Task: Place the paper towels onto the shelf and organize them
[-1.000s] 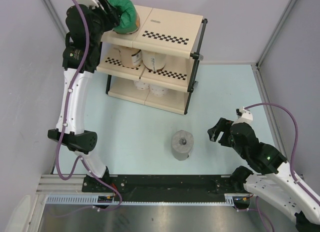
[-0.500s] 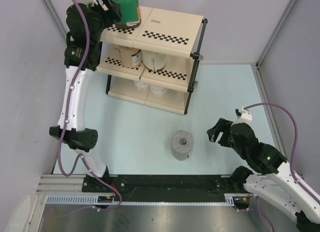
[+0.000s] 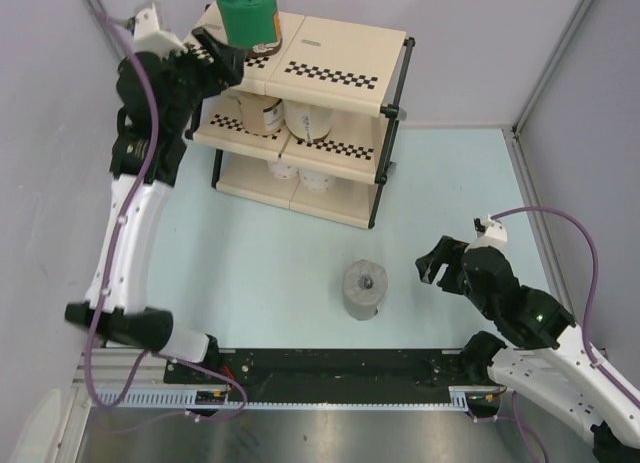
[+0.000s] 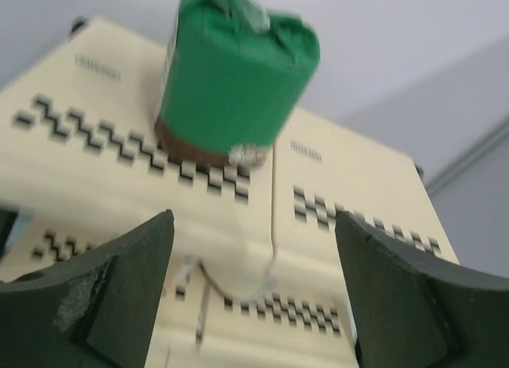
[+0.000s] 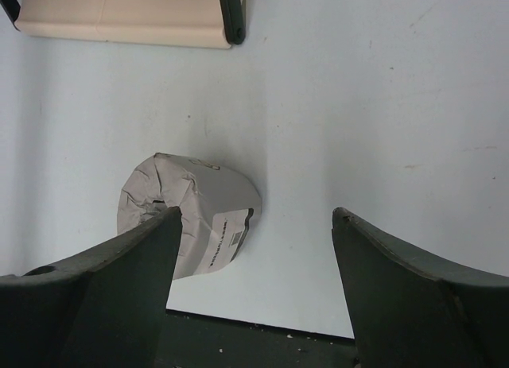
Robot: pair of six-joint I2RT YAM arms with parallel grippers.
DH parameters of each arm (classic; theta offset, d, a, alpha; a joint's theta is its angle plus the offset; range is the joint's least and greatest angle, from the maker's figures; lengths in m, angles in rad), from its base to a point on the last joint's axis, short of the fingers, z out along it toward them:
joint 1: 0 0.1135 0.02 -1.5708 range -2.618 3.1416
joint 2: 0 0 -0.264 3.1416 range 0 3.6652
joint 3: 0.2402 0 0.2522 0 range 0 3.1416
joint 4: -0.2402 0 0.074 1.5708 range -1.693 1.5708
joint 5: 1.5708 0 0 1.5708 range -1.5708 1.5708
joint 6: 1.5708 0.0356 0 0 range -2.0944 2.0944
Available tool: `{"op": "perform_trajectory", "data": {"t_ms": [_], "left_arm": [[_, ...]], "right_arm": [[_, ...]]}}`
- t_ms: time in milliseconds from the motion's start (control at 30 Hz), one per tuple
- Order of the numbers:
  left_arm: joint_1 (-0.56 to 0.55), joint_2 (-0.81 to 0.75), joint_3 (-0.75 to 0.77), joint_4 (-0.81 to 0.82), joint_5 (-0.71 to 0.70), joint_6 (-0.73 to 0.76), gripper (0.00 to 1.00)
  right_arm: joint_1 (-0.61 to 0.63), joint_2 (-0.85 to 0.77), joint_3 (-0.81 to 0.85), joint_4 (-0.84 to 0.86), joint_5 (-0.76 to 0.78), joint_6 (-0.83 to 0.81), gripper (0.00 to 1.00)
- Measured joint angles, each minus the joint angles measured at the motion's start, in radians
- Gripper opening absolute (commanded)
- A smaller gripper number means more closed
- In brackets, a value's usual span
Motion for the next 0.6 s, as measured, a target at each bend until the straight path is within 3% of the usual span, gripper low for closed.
{"op": "perform_trajectory", "data": {"t_ms": [167, 300, 400, 600], "left_arm": [[-0.003, -0.317, -0.374, 0.059, 0.089, -0.094, 0.88], [-0.072, -0.495, -0.654, 0.1, 0.097, -0.132, 0.88], [-0.15, -0.544, -0.792, 0.107, 0.091, -0.146, 0.88], [-0.457, -0.519, -1.039, 0.105, 0.0, -0.177, 0.88]], "right_arm": [[0.017, -0.045, 0.0, -0.02, 0.01, 0.029, 0.8], [0.04, -0.064, 0.004, -0.056, 0.018, 0.053, 0.79], [0.049, -0.066, 0.018, -0.078, 0.019, 0.065, 0.79], [0.05, -0.078, 0.037, -0.114, 0.023, 0.082, 0.79]]}}
